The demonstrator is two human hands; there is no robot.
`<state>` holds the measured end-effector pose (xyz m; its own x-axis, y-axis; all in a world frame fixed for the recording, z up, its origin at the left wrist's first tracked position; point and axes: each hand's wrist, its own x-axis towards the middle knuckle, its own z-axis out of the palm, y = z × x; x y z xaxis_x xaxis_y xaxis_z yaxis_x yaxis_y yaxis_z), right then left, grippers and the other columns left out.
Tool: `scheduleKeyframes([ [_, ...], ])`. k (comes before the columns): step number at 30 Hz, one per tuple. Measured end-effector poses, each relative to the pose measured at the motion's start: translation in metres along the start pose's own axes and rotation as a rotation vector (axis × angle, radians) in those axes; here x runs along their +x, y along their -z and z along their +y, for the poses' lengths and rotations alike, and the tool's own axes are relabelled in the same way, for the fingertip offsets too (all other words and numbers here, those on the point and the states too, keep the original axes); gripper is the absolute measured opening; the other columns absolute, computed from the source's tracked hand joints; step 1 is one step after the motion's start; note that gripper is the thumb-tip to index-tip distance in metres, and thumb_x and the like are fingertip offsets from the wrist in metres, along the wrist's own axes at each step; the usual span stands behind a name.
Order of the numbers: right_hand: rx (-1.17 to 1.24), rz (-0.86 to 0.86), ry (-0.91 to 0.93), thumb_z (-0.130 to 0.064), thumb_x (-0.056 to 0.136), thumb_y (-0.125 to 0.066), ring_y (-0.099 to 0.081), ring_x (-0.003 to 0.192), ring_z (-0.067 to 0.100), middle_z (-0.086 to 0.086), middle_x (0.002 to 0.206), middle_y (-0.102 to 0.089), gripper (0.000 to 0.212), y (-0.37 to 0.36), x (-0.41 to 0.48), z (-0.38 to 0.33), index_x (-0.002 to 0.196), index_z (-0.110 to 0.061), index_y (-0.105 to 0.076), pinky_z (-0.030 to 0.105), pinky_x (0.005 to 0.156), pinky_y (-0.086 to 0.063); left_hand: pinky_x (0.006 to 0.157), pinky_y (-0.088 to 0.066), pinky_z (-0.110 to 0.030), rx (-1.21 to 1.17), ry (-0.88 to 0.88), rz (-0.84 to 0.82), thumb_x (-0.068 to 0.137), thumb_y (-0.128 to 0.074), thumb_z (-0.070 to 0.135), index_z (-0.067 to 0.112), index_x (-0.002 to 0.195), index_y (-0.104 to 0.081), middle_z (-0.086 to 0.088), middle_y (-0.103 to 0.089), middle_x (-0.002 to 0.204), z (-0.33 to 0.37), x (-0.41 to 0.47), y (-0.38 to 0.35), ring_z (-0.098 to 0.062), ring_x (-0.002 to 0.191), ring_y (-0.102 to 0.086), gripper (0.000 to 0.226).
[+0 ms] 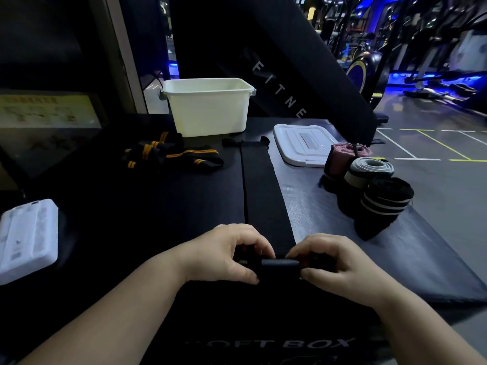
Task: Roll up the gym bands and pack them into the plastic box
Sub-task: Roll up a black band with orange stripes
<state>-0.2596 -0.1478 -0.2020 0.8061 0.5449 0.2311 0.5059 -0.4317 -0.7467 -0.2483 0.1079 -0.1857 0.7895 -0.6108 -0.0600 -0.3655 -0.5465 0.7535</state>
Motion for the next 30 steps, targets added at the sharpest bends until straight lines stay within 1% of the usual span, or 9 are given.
scheduleKeyframes([
  [2,0.013,-0.017,-0.002,-0.04,0.073,-0.072,-0.066,0.083,0.013,-0.013,0.088,-0.069,0.028,0.001,0.0,-0.003,0.098,-0.028,-0.073,0.022,0.073,-0.049,0.095,-0.043,-0.023,0.037,0.006,-0.007,0.068,-0.085,0.021,0.038,0.104,-0.068,0.012,-0.059,0.107,0.002,0.0,0.0,-0.006,0.107,-0.055,0.043],
  [4,-0.018,0.008,-0.005,-0.054,0.068,-0.076,-0.065,0.083,0.011,-0.014,0.087,-0.068,0.031,-0.001,0.002,-0.004,0.093,-0.035,-0.071,0.02,0.073,-0.049,0.092,-0.043,-0.021,0.076,0.004,0.008,0.065,-0.088,0.028,0.039,0.102,-0.068,0.015,-0.059,0.106,0.003,0.0,-0.002,-0.004,0.105,-0.055,0.043],
  [7,-0.091,0.061,-0.009,-0.061,0.064,-0.074,-0.065,0.082,0.008,-0.014,0.085,-0.068,0.029,-0.006,0.003,-0.006,0.086,-0.041,-0.069,0.021,0.071,-0.05,0.09,-0.044,-0.023,0.09,0.009,0.06,0.065,-0.088,0.036,0.036,0.099,-0.069,0.014,-0.059,0.103,0.006,0.001,-0.005,-0.005,0.103,-0.055,0.038],
  [12,-0.131,0.094,-0.001,-0.06,0.064,-0.072,-0.063,0.078,0.005,-0.016,0.083,-0.067,0.037,-0.007,0.003,-0.008,0.094,-0.039,-0.064,0.012,0.066,-0.044,0.089,-0.043,-0.021,0.07,0.004,0.092,0.071,-0.085,0.033,0.031,0.093,-0.072,0.014,-0.058,0.101,0.009,-0.001,-0.007,-0.005,0.101,-0.055,0.026],
  [16,-0.153,0.083,0.004,-0.057,0.065,-0.075,-0.062,0.079,0.005,-0.017,0.086,-0.065,0.036,-0.007,0.002,-0.009,0.093,-0.037,-0.064,0.011,0.067,-0.043,0.086,-0.042,-0.016,0.074,0.017,0.094,0.071,-0.085,0.032,0.03,0.088,-0.072,0.019,-0.053,0.104,0.011,-0.002,-0.009,-0.001,0.101,-0.053,0.021],
  [18,-0.146,0.075,-0.011,-0.05,0.066,-0.079,-0.062,0.075,0.004,-0.018,0.082,-0.065,0.031,-0.007,0.002,-0.011,0.09,-0.035,-0.065,0.011,0.064,-0.042,0.084,-0.042,-0.016,0.075,0.022,0.084,0.072,-0.084,0.032,0.03,0.088,-0.071,0.019,-0.052,0.105,0.012,-0.002,-0.01,-0.002,0.098,-0.052,0.021],
  [20,-0.117,0.063,-0.026,-0.043,0.067,-0.082,-0.061,0.07,0.006,-0.016,0.079,-0.065,0.029,-0.007,0.001,-0.013,0.089,-0.035,-0.065,0.014,0.062,-0.044,0.082,-0.043,-0.017,0.053,0.033,0.069,0.073,-0.083,0.035,0.029,0.089,-0.072,0.019,-0.051,0.105,0.013,-0.003,-0.01,-0.004,0.095,-0.052,0.021],
  [25,-0.053,0.078,-0.035,-0.039,0.065,-0.082,-0.062,0.069,0.014,-0.013,0.082,-0.067,0.037,-0.01,0.002,-0.015,0.096,-0.04,-0.061,0.027,0.065,-0.051,0.08,-0.046,-0.027,-0.012,0.061,0.084,0.083,-0.074,0.038,0.028,0.085,-0.073,0.017,-0.054,0.098,0.011,-0.001,-0.012,-0.015,0.087,-0.055,0.011],
  [30,-0.031,0.087,-0.007,-0.043,0.065,-0.079,-0.064,0.074,0.013,-0.011,0.083,-0.068,0.033,-0.011,0.001,-0.015,0.094,-0.038,-0.065,0.035,0.069,-0.052,0.067,-0.041,-0.012,-0.057,0.133,0.105,0.08,-0.076,0.036,0.034,0.067,-0.067,0.019,-0.055,0.091,0.017,0.0,-0.014,0.007,0.069,-0.051,0.017],
])
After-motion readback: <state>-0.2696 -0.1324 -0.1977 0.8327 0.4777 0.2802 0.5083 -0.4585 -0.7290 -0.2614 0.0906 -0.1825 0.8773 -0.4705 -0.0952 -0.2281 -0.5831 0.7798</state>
